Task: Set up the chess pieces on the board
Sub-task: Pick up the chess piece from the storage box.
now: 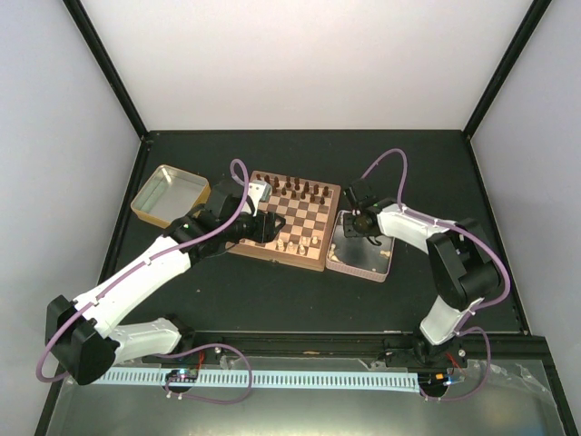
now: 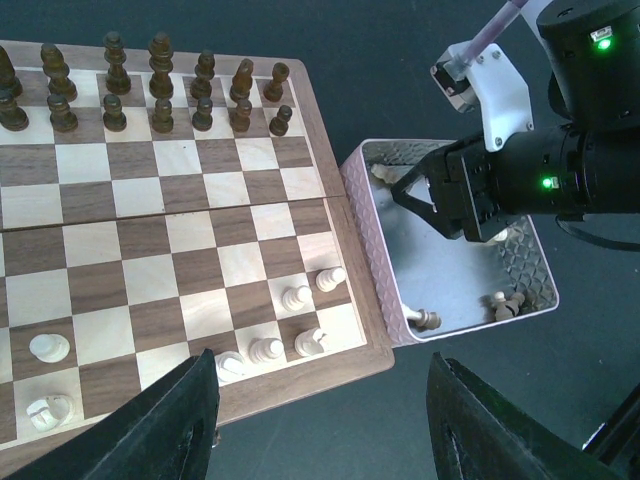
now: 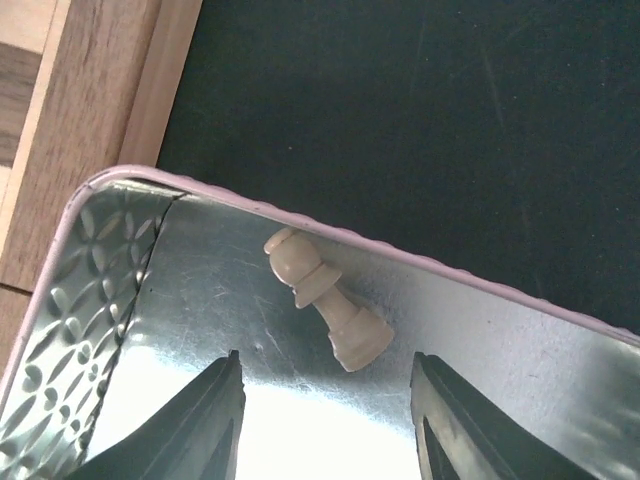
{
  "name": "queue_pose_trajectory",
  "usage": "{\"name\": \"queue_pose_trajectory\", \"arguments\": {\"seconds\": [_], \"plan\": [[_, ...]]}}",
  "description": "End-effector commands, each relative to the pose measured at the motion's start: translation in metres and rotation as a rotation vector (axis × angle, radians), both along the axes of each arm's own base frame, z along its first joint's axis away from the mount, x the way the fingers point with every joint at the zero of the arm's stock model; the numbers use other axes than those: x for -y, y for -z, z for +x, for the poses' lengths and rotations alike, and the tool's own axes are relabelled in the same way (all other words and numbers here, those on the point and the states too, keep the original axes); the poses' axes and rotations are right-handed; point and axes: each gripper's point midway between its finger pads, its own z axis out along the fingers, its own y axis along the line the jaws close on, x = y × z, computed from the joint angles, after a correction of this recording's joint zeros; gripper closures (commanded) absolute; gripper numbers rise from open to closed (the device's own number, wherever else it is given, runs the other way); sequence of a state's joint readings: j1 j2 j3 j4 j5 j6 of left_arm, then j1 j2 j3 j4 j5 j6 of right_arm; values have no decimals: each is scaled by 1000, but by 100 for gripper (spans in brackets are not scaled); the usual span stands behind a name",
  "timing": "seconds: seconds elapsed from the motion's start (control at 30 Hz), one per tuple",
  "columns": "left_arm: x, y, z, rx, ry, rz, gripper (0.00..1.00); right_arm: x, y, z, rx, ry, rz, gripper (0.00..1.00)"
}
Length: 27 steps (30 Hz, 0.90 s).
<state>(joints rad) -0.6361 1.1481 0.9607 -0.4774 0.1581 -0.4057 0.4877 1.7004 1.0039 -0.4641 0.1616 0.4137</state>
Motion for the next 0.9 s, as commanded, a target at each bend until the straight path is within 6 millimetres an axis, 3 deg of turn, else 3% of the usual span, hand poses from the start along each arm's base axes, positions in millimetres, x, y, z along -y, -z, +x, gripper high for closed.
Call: {"name": "queue_pose_trajectory", "arguments": {"seconds": [0.0,0.33,0.87], "plan": [[3,-12,5,28,6,-23,41,-4,2,7,3,-49,-27,53],[4,-12,4,22,7,-26,41,-8,19,10,-20,-95,-47,57],[6,-14,4,19,8,-42,41,-13,28,0,-41,-117,-4,89]]}}
